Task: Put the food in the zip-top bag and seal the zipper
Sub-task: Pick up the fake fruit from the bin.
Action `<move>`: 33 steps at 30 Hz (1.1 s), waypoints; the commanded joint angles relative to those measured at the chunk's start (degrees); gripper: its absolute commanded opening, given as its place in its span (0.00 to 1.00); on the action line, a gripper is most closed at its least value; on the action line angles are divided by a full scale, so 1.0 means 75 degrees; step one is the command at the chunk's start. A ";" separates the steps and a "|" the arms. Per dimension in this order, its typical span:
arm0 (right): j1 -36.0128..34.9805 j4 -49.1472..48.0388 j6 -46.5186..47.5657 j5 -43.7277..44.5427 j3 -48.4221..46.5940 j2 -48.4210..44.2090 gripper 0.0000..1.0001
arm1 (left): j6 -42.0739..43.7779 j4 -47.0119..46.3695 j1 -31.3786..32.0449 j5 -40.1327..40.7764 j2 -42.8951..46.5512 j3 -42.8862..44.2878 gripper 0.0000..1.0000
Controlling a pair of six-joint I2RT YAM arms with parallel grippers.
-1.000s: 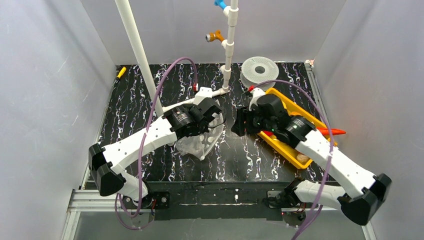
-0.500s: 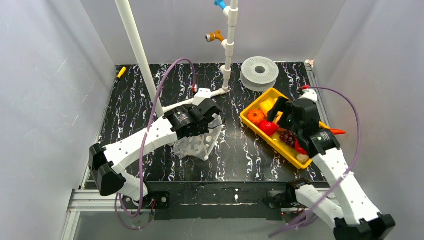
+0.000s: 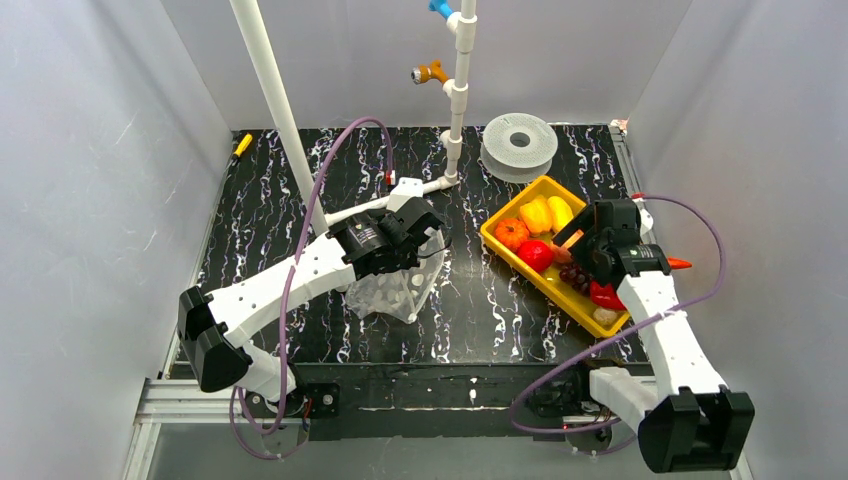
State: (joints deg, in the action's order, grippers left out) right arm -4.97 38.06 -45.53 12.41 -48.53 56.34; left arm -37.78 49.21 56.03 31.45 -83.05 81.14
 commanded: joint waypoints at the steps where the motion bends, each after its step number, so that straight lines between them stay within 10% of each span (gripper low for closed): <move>1: 0.0086 -0.0377 -0.0302 -0.0604 -0.0176 0.0725 0.98 | -0.0062 -0.0009 -0.0029 0.0028 0.0021 0.0091 0.00; 17: -0.0139 -0.1387 0.0650 -0.2105 -0.0572 0.3329 1.00 | -0.0064 0.0007 -0.0029 -0.0163 -0.0063 0.0252 0.00; 33: -0.0307 -0.1397 0.1221 -0.1679 -0.0480 0.2572 0.31 | -0.0051 0.0216 -0.0024 -0.0039 -0.0074 0.0407 0.00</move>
State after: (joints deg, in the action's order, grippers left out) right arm -6.24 27.94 -38.43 -2.70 -51.15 81.05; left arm -37.76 49.62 56.03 29.62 -83.92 82.07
